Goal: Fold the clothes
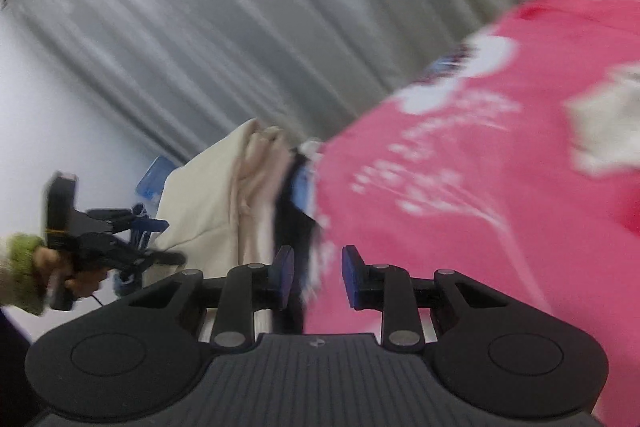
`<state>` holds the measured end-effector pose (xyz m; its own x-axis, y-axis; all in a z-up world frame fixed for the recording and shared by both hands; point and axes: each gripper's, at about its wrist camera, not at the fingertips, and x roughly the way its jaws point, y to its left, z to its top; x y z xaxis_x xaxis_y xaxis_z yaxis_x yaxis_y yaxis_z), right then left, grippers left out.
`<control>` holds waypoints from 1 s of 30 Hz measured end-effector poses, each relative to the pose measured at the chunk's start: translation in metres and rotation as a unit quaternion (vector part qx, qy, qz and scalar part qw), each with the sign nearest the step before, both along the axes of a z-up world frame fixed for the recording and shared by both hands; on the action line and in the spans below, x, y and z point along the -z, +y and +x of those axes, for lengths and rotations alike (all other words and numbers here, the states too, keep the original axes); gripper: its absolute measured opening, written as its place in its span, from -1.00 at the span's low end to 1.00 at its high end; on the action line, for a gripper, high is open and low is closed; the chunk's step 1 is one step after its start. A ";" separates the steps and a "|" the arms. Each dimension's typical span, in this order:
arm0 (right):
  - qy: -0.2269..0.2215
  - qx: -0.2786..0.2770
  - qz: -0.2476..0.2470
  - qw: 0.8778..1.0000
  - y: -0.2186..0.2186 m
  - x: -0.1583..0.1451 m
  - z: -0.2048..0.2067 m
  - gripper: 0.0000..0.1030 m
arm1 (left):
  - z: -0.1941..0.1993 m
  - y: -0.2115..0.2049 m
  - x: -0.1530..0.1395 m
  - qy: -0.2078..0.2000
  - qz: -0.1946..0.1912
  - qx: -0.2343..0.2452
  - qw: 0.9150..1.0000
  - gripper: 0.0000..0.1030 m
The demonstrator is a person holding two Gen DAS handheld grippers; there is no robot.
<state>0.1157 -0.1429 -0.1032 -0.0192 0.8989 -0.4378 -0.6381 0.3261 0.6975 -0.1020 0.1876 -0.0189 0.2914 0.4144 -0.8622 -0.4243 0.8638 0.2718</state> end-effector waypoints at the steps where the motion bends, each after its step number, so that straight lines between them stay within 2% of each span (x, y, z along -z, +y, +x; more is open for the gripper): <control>1: 0.009 0.017 -0.004 1.000 -0.028 -0.009 -0.004 -0.43 | 0.002 -0.002 -0.003 -0.001 0.002 -0.012 1.000 0.80; 3: 0.013 0.058 -0.026 0.998 -0.078 -0.032 -0.016 -0.43 | 0.007 -0.006 -0.008 -0.002 0.006 -0.036 0.999 0.74; 5: 0.011 0.094 -0.039 0.995 -0.122 -0.058 -0.029 -0.43 | 0.012 -0.009 -0.013 -0.004 0.010 -0.061 0.998 0.55; 6: 0.009 0.112 -0.042 0.993 -0.141 -0.071 -0.035 -0.43 | 0.014 -0.012 -0.027 -0.018 0.006 -0.080 0.997 0.53; 8: 0.000 0.139 -0.032 0.990 -0.174 -0.101 -0.038 -0.43 | 0.013 -0.019 -0.076 -0.073 -0.012 -0.120 0.990 0.54; 11: -0.027 0.137 0.015 0.990 -0.196 -0.146 -0.023 -0.42 | 0.007 -0.035 -0.168 -0.164 -0.018 -0.171 0.971 0.54; 14: -0.062 0.110 0.089 0.988 -0.197 -0.190 0.001 -0.42 | -0.004 -0.065 -0.277 -0.253 0.009 -0.200 0.947 0.64; 17: -0.075 0.098 0.165 0.978 -0.206 -0.218 0.006 -0.38 | -0.017 -0.106 -0.361 -0.290 0.057 -0.202 0.934 0.83; 20: -0.080 0.112 0.188 0.973 -0.225 -0.229 -0.011 -0.38 | -0.024 -0.143 -0.404 -0.323 0.100 -0.193 0.921 0.89; 22: -0.094 0.127 0.194 0.968 -0.243 -0.233 -0.026 -0.34 | -0.030 -0.161 -0.407 -0.347 0.100 -0.191 0.913 0.89; 23: -0.095 0.134 0.193 0.967 -0.250 -0.231 -0.033 -0.33 | -0.030 -0.166 -0.399 -0.346 0.097 -0.195 0.913 0.89; 25: -0.096 0.150 0.189 0.966 -0.260 -0.224 -0.046 -0.32 | -0.031 -0.167 -0.371 -0.325 0.078 -0.195 0.922 0.89; 27: -0.089 0.156 0.177 0.968 -0.245 -0.219 -0.058 -0.29 | -0.034 -0.162 -0.337 -0.307 0.052 -0.187 0.932 0.89; 30: -0.077 0.163 0.157 0.971 -0.217 -0.212 -0.078 -0.16 | -0.042 -0.132 -0.270 -0.272 -0.002 -0.179 0.945 0.89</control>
<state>0.0381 -0.3595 0.1084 0.3318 0.9360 -0.1173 -0.6411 0.3150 0.6998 -0.1442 0.0561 0.2511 0.5338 0.5681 -0.6264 -0.7661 0.6385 -0.0739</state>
